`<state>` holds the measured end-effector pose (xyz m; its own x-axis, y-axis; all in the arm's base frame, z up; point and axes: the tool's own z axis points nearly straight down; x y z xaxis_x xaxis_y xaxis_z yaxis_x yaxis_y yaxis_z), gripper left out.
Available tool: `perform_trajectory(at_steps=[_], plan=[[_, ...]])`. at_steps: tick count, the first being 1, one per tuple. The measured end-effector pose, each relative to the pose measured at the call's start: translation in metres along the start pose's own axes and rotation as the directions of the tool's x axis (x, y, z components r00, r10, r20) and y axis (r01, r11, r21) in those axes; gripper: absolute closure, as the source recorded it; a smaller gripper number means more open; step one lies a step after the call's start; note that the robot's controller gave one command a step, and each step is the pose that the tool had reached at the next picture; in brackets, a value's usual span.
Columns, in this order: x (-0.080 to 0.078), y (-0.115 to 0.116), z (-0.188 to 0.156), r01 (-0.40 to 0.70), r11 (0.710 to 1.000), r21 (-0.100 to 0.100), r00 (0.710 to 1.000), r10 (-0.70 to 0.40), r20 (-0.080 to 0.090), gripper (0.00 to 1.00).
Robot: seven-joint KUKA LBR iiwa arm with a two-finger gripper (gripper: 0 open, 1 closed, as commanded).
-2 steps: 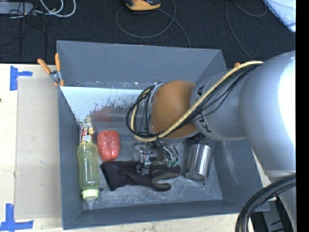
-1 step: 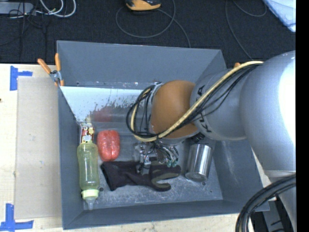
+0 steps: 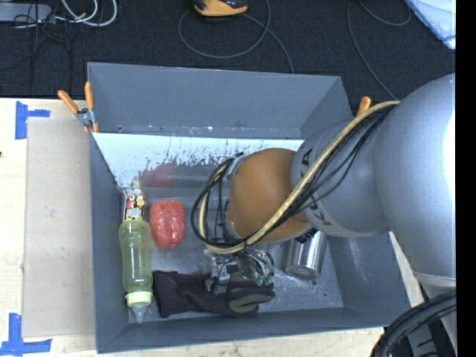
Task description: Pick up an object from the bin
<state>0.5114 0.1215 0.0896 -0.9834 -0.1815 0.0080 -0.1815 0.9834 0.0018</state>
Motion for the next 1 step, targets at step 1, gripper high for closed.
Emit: perform_trajectory(at_steps=[1], plan=[[0.0000, -0.0001, 0.0000, 0.000, 1.000, 0.000, 1.000, 0.000, 0.000, 1.00]])
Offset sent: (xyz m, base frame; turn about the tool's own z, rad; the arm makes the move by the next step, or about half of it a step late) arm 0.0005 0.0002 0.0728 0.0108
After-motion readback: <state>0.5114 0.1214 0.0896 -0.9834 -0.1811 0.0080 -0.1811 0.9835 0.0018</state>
